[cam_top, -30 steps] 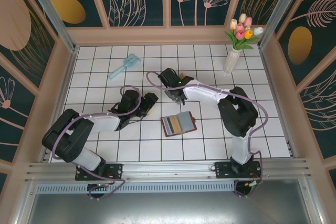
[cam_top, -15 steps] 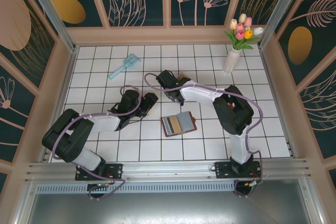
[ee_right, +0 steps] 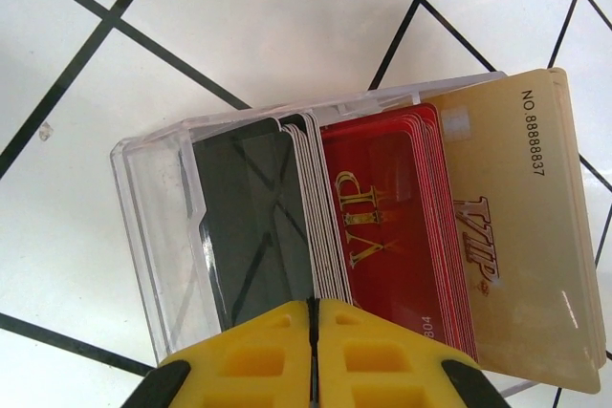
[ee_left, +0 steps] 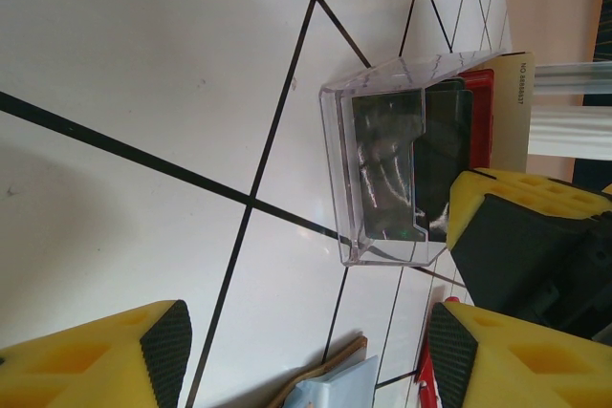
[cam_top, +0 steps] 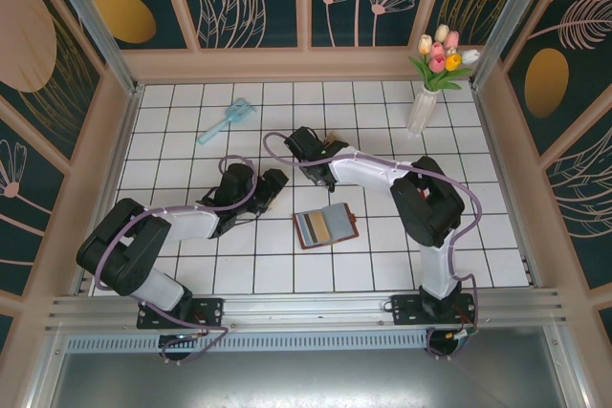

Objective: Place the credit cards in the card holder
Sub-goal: Pick up the credit card from the storage box.

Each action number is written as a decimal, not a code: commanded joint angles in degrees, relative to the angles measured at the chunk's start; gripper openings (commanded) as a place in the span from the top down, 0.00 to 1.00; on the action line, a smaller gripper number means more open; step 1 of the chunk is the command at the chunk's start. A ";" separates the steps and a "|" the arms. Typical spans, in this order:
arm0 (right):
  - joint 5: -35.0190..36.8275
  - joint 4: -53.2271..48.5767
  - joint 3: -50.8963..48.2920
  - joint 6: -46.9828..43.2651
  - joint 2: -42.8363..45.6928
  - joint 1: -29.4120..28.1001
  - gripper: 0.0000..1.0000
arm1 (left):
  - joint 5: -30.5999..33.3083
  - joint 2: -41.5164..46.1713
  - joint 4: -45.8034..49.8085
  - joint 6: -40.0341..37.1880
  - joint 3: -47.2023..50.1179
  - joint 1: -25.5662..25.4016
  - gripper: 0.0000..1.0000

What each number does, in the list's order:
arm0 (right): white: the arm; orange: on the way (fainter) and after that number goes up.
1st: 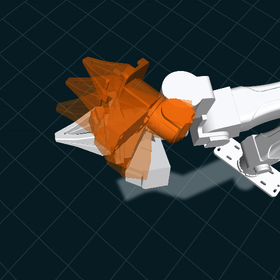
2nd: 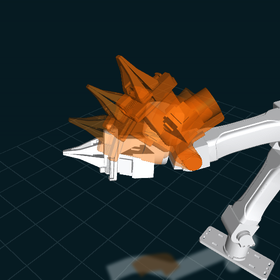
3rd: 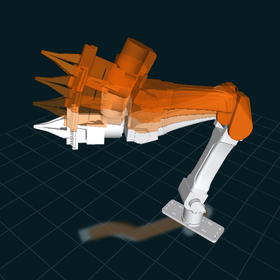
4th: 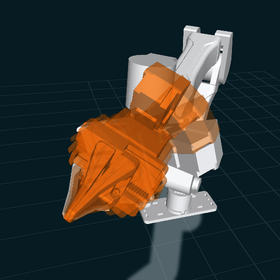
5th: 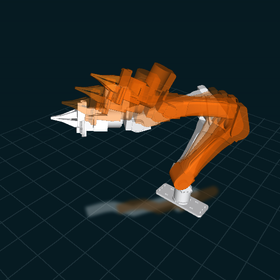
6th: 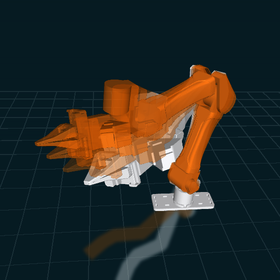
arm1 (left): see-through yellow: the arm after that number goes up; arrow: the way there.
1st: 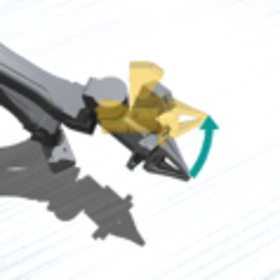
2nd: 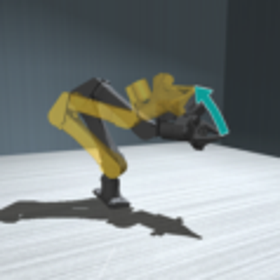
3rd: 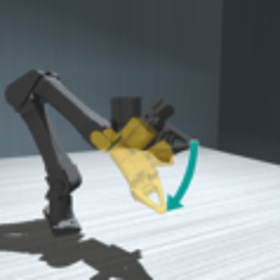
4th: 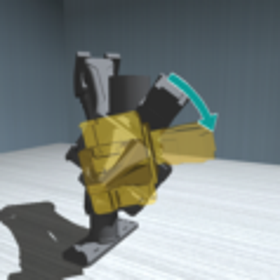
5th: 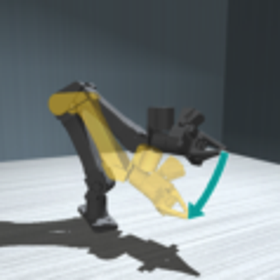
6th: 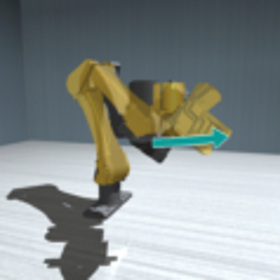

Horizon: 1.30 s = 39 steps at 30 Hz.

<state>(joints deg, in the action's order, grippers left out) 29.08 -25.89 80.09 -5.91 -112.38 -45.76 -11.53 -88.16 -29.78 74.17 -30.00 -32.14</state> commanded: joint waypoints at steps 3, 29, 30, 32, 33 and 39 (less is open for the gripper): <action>2.38 -1.09 -0.06 -0.12 2.57 0.25 0.93 | -0.59 -0.53 -0.39 0.08 -0.94 0.54 0.31; -17.27 -4.53 1.05 10.57 19.15 3.30 1.00 | -1.71 4.93 -3.44 -3.22 -1.53 0.53 0.30; -20.48 -4.32 0.69 11.75 20.46 4.24 1.00 | -2.77 5.40 -4.65 -3.52 -1.68 0.53 0.30; -27.54 -1.99 -0.80 13.66 23.66 6.63 1.00 | -4.64 6.40 -6.85 -4.08 -2.04 0.55 0.30; -31.90 -0.79 -2.08 14.84 25.29 8.12 1.00 | -5.69 6.74 -8.12 -4.45 -2.20 0.59 0.30; -62.68 9.38 -10.44 24.92 33.77 20.18 1.00 | -11.95 8.08 -20.75 -3.03 -1.53 0.52 0.26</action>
<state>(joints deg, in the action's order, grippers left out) -15.05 -22.52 72.36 12.34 -81.12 -28.64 -19.07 -81.36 -40.62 71.16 -30.87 -32.14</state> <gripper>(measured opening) 0.053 0.734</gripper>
